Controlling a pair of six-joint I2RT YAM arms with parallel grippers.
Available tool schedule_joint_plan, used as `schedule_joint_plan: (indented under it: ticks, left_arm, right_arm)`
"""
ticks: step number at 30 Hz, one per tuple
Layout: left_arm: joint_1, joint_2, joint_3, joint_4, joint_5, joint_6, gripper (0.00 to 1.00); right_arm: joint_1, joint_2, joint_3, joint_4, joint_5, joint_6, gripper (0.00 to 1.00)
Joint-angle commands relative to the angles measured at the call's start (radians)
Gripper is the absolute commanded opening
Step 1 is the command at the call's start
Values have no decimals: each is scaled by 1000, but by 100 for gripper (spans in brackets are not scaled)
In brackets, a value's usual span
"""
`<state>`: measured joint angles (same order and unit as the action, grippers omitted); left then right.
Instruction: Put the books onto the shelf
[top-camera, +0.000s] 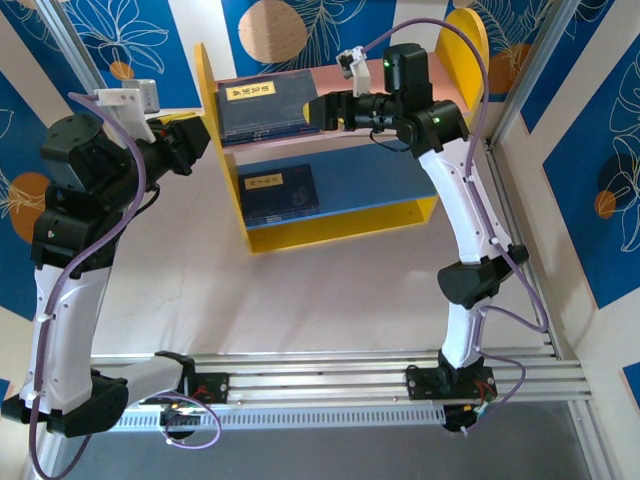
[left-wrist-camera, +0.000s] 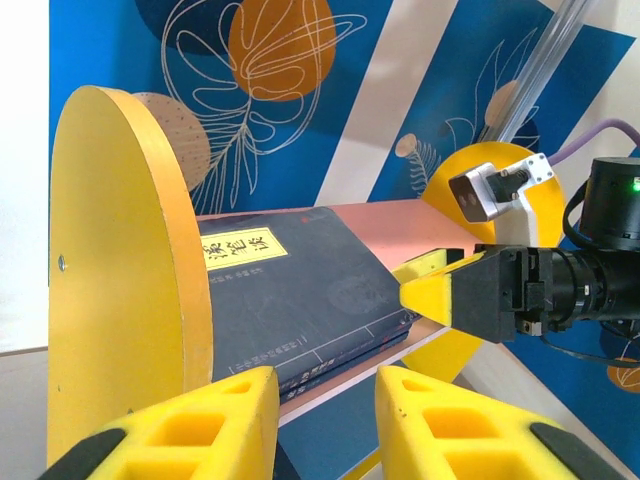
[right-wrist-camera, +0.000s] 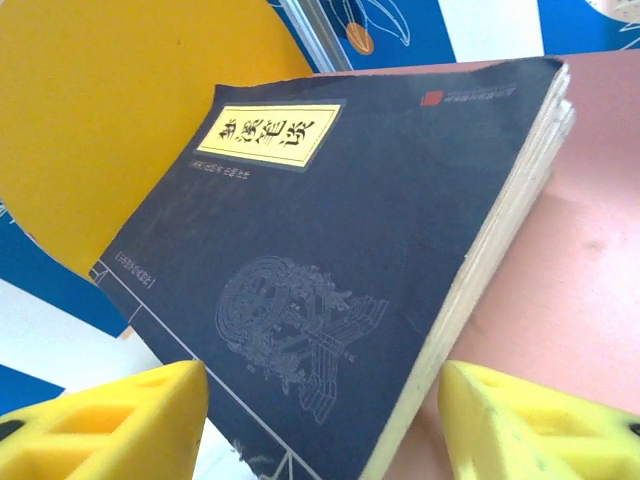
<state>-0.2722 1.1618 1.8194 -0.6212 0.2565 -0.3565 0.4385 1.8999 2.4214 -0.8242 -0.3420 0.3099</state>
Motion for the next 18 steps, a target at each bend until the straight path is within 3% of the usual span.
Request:
schedule_joint_plan:
  ticks: [1,18]
  left_arm:
    - [6,0,-6,-11,4,21,31]
    - [5,-12,-48,-12,8,24,31]
  right_arm:
    - [-13,-62,-43,-4,25,-22,63]
    - [-23,-97,-183,136,-61,21,62]
